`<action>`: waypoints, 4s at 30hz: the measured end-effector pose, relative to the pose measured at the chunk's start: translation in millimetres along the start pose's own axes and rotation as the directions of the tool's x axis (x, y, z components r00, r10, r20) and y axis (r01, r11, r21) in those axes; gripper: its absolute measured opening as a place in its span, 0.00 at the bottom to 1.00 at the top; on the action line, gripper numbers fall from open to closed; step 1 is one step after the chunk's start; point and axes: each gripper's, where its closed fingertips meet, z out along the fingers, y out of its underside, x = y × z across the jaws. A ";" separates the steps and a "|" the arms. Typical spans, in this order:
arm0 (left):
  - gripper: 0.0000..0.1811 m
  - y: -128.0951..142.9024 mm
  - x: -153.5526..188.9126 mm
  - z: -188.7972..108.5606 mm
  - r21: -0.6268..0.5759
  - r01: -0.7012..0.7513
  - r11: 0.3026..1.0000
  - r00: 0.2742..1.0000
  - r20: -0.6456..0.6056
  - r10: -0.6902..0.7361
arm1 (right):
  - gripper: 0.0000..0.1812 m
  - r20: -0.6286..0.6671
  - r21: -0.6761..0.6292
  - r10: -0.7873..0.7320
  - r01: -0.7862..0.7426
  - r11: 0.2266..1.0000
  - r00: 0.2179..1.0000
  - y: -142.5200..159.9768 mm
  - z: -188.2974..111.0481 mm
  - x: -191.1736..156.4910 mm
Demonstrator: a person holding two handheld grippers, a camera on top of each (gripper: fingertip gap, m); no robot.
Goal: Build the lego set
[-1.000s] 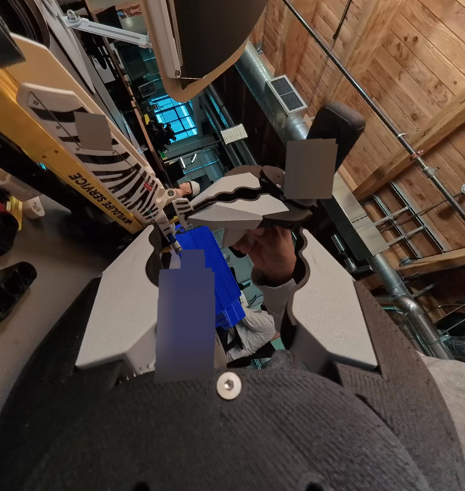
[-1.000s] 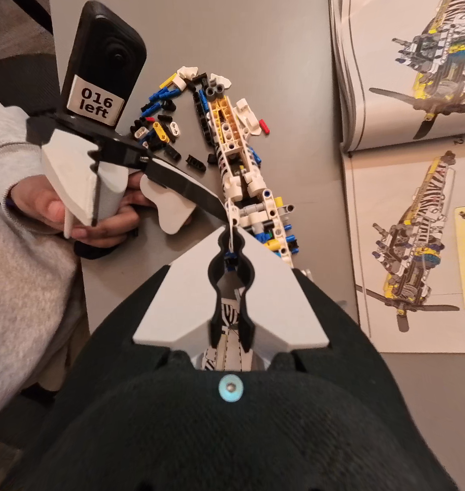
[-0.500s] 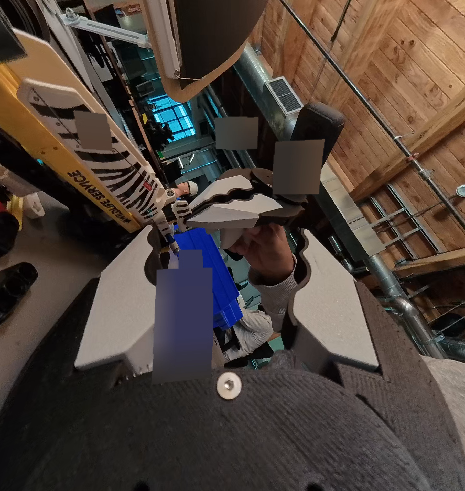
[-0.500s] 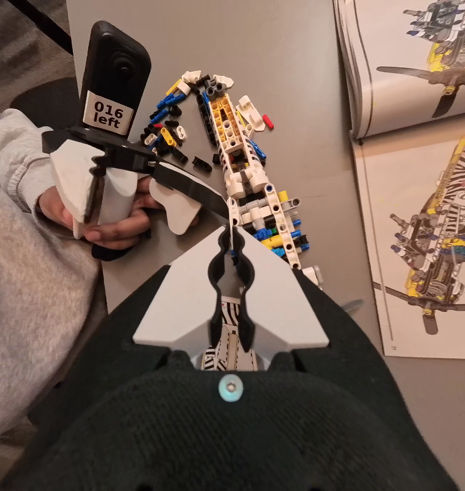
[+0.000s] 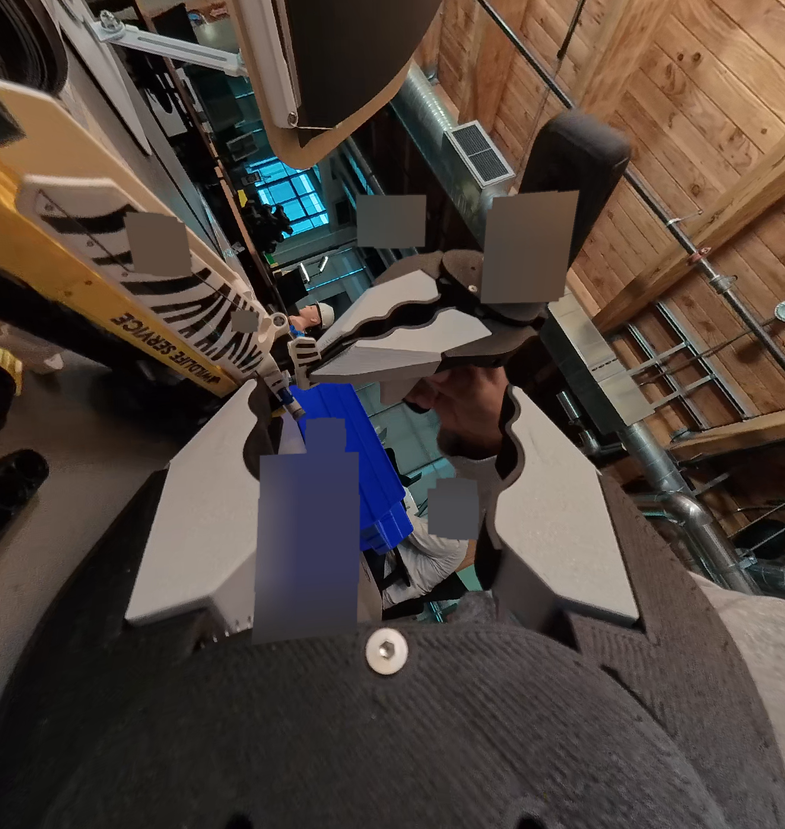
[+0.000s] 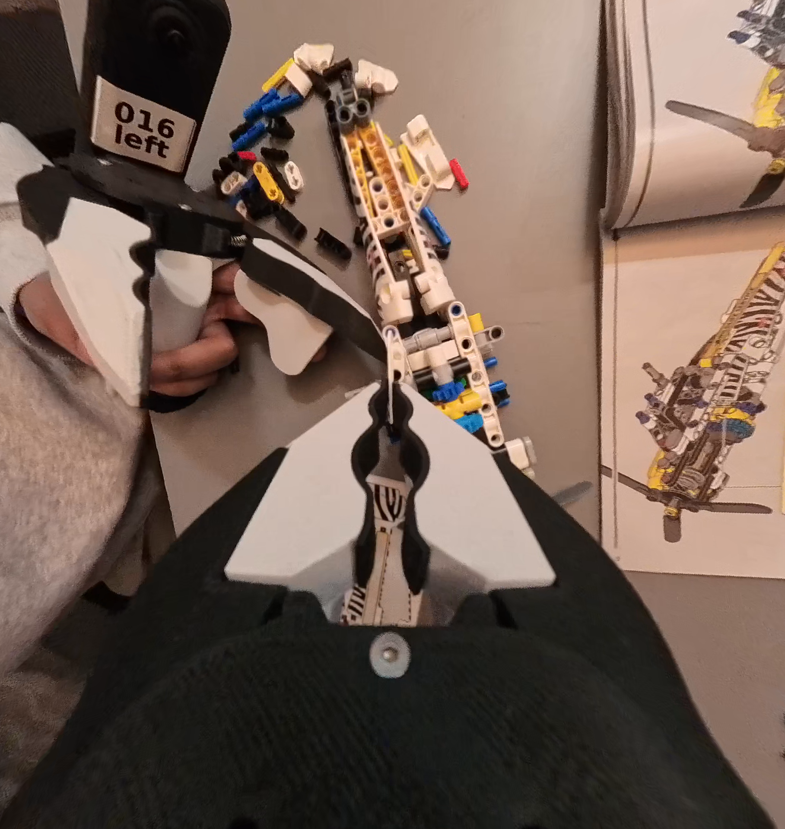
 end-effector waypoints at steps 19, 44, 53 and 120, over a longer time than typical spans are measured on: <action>0.56 -0.7 -0.8 -0.2 0.002 0.000 1.000 1.000 0.008 0.000 | 0.00 0.243 -0.280 -0.004 0.074 0.957 0.970 -3.6 1.3 1.0; 0.11 7.0 38.4 -7.5 -0.030 -0.112 0.993 0.964 -0.248 0.101 | 0.00 0.123 -0.119 -0.123 0.137 0.983 0.985 -11.3 2.6 -18.4; 0.21 5.3 40.5 -11.1 -0.025 -0.154 0.988 0.963 -0.229 0.144 | 0.00 0.138 0.322 0.073 -0.114 0.940 0.988 -18.0 -43.2 -18.7; 0.37 -27.6 47.1 -37.9 -0.066 -0.572 0.818 0.819 -0.106 0.564 | 0.24 -0.276 -0.139 -0.169 0.135 0.981 0.946 -18.8 1.1 55.5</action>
